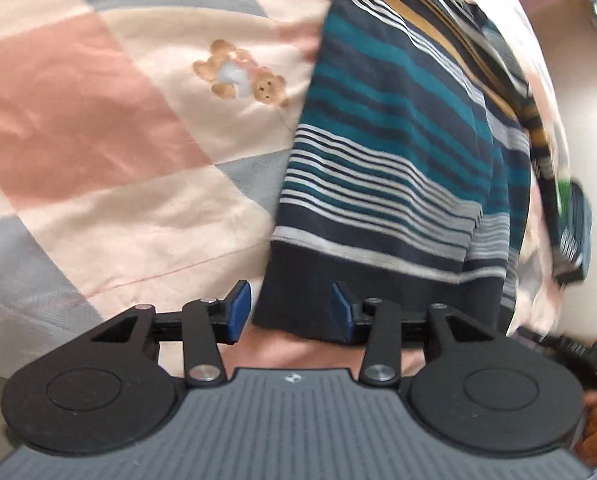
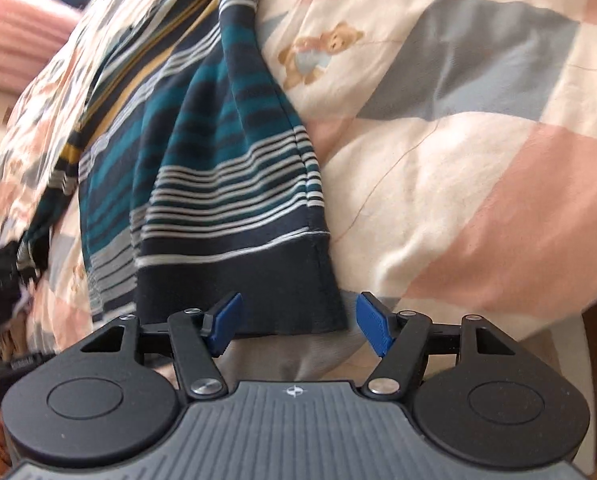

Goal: Fold clothes
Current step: 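Grasp the hem with the right gripper while the left gripper holds the hem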

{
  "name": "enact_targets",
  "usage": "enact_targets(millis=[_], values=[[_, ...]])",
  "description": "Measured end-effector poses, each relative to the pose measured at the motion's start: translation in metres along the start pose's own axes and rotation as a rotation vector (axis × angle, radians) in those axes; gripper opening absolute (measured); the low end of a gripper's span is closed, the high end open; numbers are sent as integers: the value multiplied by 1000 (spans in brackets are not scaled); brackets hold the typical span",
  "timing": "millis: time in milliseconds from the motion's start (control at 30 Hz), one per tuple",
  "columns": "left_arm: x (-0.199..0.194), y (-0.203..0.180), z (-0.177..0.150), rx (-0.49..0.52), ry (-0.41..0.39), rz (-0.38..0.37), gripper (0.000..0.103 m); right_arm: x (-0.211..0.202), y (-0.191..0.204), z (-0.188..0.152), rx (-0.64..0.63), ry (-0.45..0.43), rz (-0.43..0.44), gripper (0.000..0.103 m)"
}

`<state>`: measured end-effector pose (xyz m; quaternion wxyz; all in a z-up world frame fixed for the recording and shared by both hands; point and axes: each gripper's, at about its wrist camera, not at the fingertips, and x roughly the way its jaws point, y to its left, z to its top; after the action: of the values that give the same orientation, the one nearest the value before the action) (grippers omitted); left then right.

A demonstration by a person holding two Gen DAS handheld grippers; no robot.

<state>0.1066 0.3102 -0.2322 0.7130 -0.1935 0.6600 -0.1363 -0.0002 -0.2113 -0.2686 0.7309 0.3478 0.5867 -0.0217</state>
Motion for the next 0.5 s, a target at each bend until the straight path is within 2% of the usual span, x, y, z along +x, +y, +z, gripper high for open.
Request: enact_targets(millis=[100, 167, 233, 267, 300, 400, 500], values=[[18, -1, -3, -43, -15, -9, 48, 11, -10, 5, 29, -12, 65, 67], [32, 1, -4, -48, -17, 20, 48, 20, -14, 8, 45, -13, 81, 67], [40, 3, -6, -93, -21, 23, 44, 30, -17, 9, 64, -6, 95, 65], [42, 1, -7, -107, -24, 24, 26, 31, -17, 10, 54, 1, 112, 38], [41, -3, -8, -93, -19, 22, 5, 33, -15, 12, 37, 27, 107, 6], [24, -23, -10, 19, -30, 39, 5, 13, -7, 20, -45, 62, 140, 5], [-21, -37, -16, 100, -91, -6, 5, -39, -5, 33, -146, 47, 120, 5]])
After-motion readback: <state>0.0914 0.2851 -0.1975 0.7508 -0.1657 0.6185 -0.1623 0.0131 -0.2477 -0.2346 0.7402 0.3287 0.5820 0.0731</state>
